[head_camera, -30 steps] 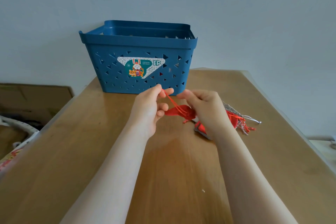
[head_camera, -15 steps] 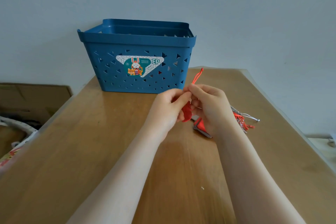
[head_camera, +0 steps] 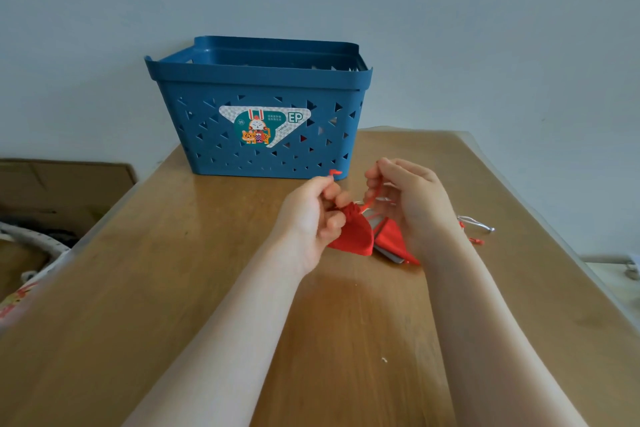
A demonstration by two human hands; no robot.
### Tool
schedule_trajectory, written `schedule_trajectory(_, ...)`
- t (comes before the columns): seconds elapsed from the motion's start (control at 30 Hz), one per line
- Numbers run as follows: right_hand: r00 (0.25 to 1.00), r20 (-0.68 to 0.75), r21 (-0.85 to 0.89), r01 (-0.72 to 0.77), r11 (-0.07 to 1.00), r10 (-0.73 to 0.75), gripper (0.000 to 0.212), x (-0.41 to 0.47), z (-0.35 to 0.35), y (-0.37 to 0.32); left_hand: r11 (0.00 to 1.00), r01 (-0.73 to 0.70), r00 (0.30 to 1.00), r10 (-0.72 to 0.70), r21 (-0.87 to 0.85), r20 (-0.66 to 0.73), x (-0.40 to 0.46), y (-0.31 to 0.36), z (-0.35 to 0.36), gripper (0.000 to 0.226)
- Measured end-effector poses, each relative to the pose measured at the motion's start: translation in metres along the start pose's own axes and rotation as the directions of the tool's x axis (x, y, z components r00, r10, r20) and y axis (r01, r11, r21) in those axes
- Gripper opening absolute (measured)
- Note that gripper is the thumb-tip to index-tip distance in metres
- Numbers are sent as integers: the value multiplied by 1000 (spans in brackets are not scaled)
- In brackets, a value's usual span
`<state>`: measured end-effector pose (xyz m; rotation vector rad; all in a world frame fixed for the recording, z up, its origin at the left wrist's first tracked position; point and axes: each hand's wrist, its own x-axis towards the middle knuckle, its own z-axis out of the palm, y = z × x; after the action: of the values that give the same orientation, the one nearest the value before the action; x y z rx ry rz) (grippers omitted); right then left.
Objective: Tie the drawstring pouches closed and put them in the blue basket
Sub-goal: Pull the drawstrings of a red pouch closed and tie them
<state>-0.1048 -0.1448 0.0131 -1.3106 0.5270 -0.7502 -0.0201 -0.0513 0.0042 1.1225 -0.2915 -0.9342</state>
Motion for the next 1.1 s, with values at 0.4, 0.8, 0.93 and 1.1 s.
schedule_trajectory(0.4, 960, 221, -490, 264, 831, -174, 38, -9, 6, -11, 177, -473, 856, 326, 863, 402, -7, -11, -4, 38)
schedule_trajectory(0.8, 954, 246, -553, 282, 784, -169, 12, -3, -10, -4, 798, -372, 927, 298, 473, 227, -1, -6, -2, 42)
schedule_trajectory(0.93, 939, 286, -642, 334, 690, -190, 16, -5, -11, -9, 810, -347, 938, 289, 473, 192, -2, -2, -5, 43)
schedule_trajectory(1.1, 943, 263, -613, 326, 720, -203, 15, -6, -17, -15, 830, -339, 941, 295, 442, 167, 3, -1, -10, 41)
